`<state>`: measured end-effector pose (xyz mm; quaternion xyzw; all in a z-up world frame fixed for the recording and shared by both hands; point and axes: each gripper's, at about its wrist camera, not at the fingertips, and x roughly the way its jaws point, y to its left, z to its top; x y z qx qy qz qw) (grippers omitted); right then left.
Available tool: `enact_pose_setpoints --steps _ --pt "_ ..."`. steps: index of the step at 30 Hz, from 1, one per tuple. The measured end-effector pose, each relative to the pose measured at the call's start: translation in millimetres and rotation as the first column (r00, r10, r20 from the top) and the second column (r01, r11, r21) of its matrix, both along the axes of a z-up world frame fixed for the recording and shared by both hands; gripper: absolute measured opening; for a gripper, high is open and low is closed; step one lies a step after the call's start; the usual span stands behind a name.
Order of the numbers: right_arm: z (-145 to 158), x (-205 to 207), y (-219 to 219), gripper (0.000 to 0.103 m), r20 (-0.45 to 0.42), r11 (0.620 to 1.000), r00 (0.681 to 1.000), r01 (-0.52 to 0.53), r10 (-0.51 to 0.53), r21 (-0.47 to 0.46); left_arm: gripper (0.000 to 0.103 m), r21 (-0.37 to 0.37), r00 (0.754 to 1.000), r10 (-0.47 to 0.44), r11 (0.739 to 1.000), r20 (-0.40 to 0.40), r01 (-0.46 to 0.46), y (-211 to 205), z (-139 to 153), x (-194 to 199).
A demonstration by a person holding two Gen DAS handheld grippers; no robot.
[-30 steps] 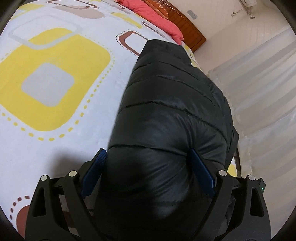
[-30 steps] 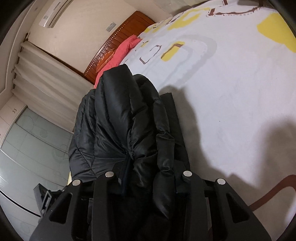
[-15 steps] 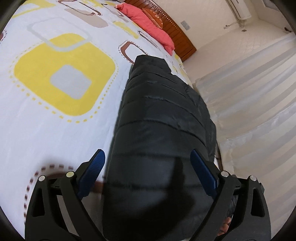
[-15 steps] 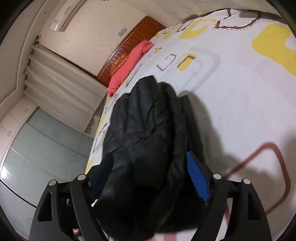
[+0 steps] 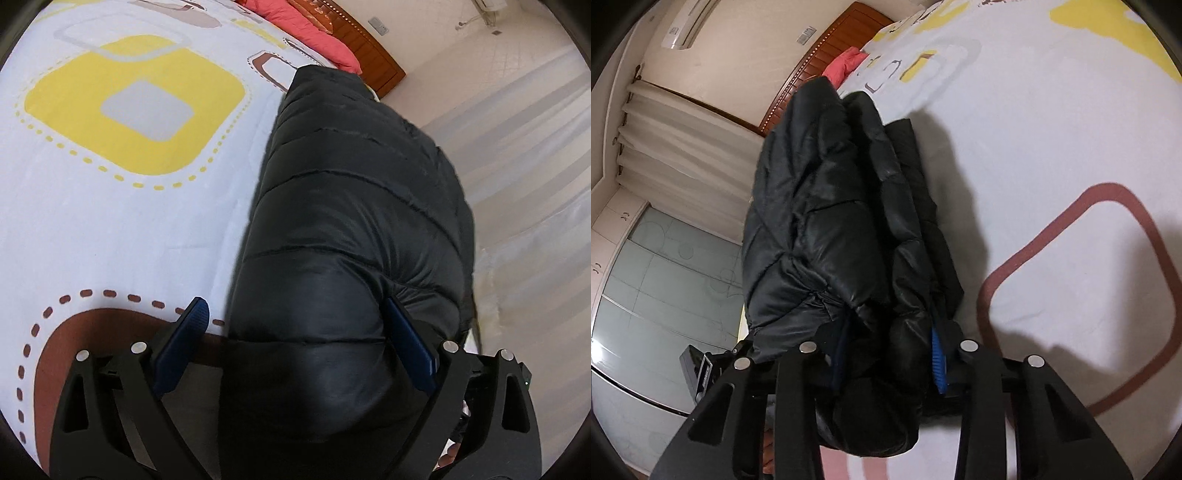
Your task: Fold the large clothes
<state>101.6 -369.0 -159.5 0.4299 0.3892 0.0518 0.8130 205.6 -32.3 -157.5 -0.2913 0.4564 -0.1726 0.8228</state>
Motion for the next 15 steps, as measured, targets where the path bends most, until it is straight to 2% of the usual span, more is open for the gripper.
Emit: enact_pose_setpoints --steps 4,6,7,8,10,13,15 --pt "0 -1 -3 0.037 0.005 1.0 1.0 -0.011 0.011 0.017 0.094 0.002 1.0 -0.027 1.0 0.01 0.027 1 5 0" --pt "5 -1 -5 0.047 0.006 1.0 1.0 -0.016 0.016 0.019 0.094 -0.012 0.999 -0.041 0.999 -0.013 0.041 7 8 -2" --pt "10 -2 -6 0.058 0.0 1.0 1.0 -0.014 0.014 0.005 0.094 -0.018 0.999 -0.042 0.999 -0.022 0.041 12 11 -4" --pt "13 -2 -7 0.074 -0.008 1.0 1.0 -0.009 0.009 -0.016 0.094 -0.019 0.999 -0.039 0.999 -0.026 0.038 16 13 -5" --pt "27 -6 -10 0.075 -0.012 0.996 1.0 0.016 -0.017 -0.083 0.094 -0.021 1.0 -0.012 1.0 -0.007 0.012 29 25 -10" --pt "47 -1 -15 0.075 0.021 0.996 1.0 0.014 -0.012 -0.092 0.095 -0.048 0.999 0.015 0.999 0.044 -0.013 43 41 -5" --pt "63 16 -17 0.075 0.055 0.995 0.998 0.005 0.0 -0.096 0.097 -0.072 0.999 0.017 0.997 0.044 -0.014 44 46 11"
